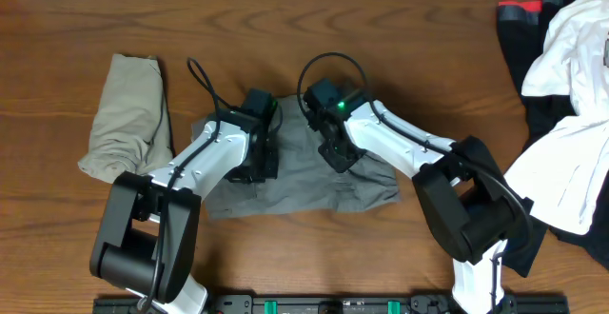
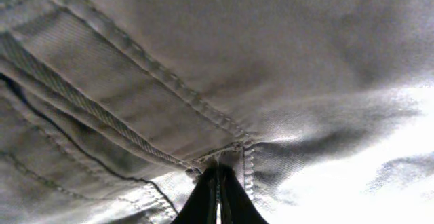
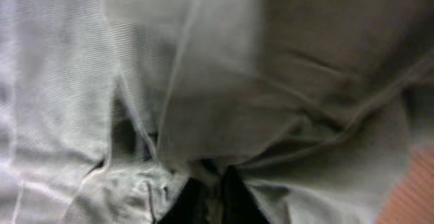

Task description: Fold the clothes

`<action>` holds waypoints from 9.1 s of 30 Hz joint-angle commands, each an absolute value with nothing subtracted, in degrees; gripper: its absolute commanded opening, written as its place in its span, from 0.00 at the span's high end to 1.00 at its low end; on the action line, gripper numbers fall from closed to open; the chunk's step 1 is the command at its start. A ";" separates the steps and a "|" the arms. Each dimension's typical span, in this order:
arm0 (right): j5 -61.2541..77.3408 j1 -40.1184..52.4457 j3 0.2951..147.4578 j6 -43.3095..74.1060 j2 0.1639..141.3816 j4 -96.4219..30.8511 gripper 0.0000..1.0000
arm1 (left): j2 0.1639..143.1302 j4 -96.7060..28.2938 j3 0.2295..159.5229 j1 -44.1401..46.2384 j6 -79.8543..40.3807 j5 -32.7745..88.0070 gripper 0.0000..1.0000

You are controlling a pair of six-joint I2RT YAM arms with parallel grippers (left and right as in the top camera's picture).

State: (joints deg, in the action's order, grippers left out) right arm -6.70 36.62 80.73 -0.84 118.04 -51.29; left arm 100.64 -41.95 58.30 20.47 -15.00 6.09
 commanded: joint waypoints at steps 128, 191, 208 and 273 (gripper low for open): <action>8.99 9.45 80.55 -6.04 108.33 -48.93 0.98 | 101.16 -41.06 58.72 20.64 -15.07 4.89 0.94; 7.44 5.63 75.24 15.44 119.72 -48.38 0.94 | 90.02 -47.99 54.76 -6.37 -17.43 17.30 0.24; 7.97 4.38 75.24 15.18 119.77 -48.18 0.96 | 95.39 -25.87 44.88 -9.30 -18.04 35.05 0.05; 10.98 4.99 76.82 15.84 106.85 -42.68 0.91 | 98.91 -64.38 98.06 21.04 -15.33 -1.06 0.94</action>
